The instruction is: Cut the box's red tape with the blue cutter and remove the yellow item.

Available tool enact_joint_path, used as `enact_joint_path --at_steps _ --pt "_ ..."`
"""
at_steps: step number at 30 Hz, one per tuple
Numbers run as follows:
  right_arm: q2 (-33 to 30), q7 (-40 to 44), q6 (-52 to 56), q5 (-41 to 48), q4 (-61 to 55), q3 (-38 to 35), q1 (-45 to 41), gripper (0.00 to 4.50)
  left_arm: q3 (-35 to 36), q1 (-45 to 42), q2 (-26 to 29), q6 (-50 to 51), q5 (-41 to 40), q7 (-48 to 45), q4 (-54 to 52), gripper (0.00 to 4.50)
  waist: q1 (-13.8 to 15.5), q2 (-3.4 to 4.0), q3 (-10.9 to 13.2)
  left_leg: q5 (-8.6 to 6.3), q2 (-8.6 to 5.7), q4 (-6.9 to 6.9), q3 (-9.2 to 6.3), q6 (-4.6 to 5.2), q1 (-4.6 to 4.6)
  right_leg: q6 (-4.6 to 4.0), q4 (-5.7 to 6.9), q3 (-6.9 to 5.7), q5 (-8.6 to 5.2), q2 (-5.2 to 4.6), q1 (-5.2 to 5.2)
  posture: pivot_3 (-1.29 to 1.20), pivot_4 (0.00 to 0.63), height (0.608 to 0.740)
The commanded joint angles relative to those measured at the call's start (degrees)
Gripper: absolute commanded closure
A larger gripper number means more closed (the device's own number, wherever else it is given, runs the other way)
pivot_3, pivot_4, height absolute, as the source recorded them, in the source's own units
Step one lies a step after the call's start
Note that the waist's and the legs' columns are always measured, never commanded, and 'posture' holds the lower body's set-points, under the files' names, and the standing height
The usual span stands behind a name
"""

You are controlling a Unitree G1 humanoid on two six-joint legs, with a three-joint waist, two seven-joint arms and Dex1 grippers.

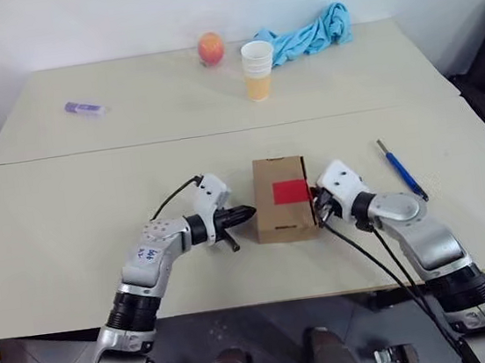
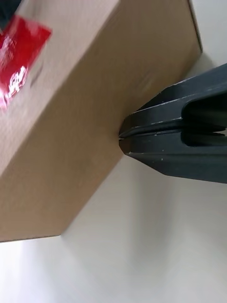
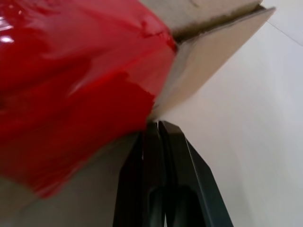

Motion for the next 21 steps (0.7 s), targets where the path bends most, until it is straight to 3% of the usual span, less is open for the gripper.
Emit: enact_joint_path --at_steps 1,13,17,20,21 --pt "2.5 0.4 3.6 0.9 -4.5 2.5 0.4 4.44 0.4 2.2 3.3 1.5 -2.0 -3.1 -6.0 4.5 -0.5 0.01 0.0 0.0 0.02 -0.06 0.0 0.0 0.03 -0.01 0.0 0.01 -0.01 0.0 0.0 0.0 0.15 0.74" --pt "9.2 -2.9 10.8 -1.6 -6.0 4.8 -1.8 4.44 4.5 7.1 10.3 8.2 -3.3 -1.8 -13.6 4.5 -1.2 -0.01 0.0 0.0 0.07 -0.26 0.03 -0.04 0.2 -0.1 0.01 0.03 -0.05 0.04 0.0 0.0 0.15 0.74" --pt "3.6 -1.1 8.9 -2.3 -7.9 1.6 0.0 4.44 5.7 5.3 12.9 9.0 -5.5 -5.0 -13.0 4.5 -0.9 -0.02 0.0 0.0 0.04 -0.34 0.03 -0.04 0.21 -0.13 0.03 0.02 -0.07 0.01 -0.04 0.0 0.15 0.74" --pt "-1.0 2.0 13.8 3.3 -12.0 -6.2 1.5 4.44 5.5 2.9 17.3 9.0 -7.9 -11.6 -11.6 4.5 0.0 -0.04 0.0 0.0 -0.02 -0.34 0.01 -0.02 0.17 -0.13 -0.04 0.01 -0.07 -0.02 -0.04 0.0 0.15 0.74" --pt "-2.0 3.2 19.0 6.7 -13.8 -9.2 1.6 4.08 5.7 1.5 18.2 8.4 -8.9 -13.6 -10.6 4.5 0.1 -0.04 0.0 0.0 -0.03 -0.33 -0.03 -0.01 0.12 -0.13 -0.08 -0.01 -0.07 -0.03 -0.03 0.0 0.15 0.74"
